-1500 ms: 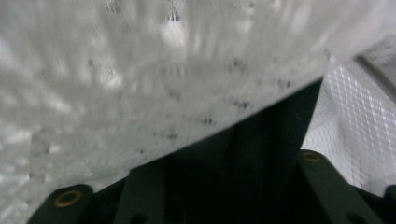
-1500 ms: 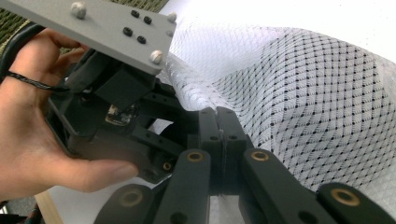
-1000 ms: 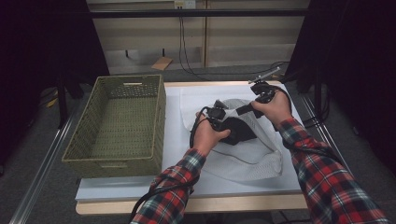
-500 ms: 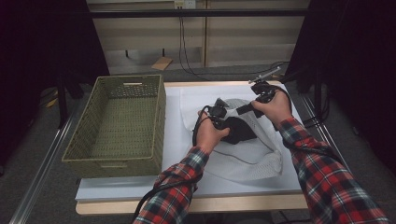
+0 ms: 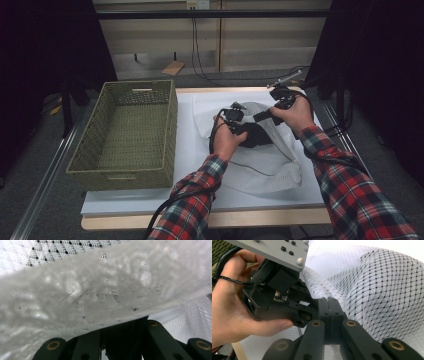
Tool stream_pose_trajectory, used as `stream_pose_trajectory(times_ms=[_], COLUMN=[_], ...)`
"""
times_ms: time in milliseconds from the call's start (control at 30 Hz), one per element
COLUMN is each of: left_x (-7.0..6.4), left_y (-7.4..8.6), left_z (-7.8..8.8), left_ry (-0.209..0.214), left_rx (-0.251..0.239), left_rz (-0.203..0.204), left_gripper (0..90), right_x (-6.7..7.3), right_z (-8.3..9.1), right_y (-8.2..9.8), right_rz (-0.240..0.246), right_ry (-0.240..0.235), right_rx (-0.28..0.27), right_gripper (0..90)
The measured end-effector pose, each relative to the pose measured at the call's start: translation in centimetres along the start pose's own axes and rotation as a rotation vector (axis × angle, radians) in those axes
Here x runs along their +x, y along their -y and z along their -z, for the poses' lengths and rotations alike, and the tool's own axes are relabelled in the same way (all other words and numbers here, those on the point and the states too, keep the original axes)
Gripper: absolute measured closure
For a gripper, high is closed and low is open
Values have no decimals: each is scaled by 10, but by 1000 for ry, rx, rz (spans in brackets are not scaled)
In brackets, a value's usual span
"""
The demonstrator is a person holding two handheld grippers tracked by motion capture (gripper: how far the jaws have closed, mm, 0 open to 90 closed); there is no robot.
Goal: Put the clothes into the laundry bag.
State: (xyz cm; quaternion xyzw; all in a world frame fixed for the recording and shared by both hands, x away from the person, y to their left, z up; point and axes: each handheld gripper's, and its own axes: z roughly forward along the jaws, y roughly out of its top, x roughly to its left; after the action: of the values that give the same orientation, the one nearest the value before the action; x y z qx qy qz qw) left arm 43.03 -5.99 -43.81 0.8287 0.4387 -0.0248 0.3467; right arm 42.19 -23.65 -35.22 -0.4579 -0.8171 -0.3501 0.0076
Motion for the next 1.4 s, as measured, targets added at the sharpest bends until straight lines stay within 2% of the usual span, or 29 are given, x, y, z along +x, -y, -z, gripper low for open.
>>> stream_pose_trajectory(times_ms=[33,100,133,167,200,233,267,300,367,400,433,500,600,767,833,900,1000,1033,1133,1400], left_x=[-1,-1,0,0,-2,-2,0,-1,0,0,2,1,0,1,2,4,5,6,8,15], left_y=[1,2,4,4,6,7,8,10,13,15,17,21,26,32,34,36,41,43,47,59], left_z=[0,1,5,5,7,10,13,14,17,18,20,24,28,36,39,42,46,47,50,57], left_ry=[18,18,32,32,52,43,46,45,42,42,37,38,26,28,24,19,23,16,21,13], left_rx=[-10,-15,9,9,0,9,27,16,25,15,26,23,30,18,18,26,18,19,5,5], left_rz=[17,15,4,4,30,22,-2,10,0,8,-11,-8,-34,-25,-34,-45,-24,-39,-21,-28], left_gripper=[744,700,664,632,591,575,567,549,529,520,510,496,453,429,427,425,423,420,415,394], right_x=[0,0,0,0,0,0,1,1,1,1,2,3,4,6,6,7,9,10,12,15], right_z=[0,0,1,1,1,1,1,1,1,1,2,3,3,4,3,3,3,4,4,3], right_y=[0,1,1,1,1,1,2,2,2,3,3,4,5,7,8,9,10,10,11,17], right_rz=[-4,-4,-2,-2,-1,-2,-12,-12,-13,-12,-11,-10,-14,-10,-12,-14,-11,-14,-11,0], right_ry=[-3,-3,-4,-2,-3,-4,-11,-13,-16,-16,-19,-17,-28,-34,-53,-51,-68,-76,-82,-111], right_rx=[2,3,5,8,1,5,9,10,10,11,13,17,20,23,22,24,29,34,42,63], right_gripper=[900,900,900,900,900,900,900,900,900,900,900,900,900,900,900,900,900,900,900,900])
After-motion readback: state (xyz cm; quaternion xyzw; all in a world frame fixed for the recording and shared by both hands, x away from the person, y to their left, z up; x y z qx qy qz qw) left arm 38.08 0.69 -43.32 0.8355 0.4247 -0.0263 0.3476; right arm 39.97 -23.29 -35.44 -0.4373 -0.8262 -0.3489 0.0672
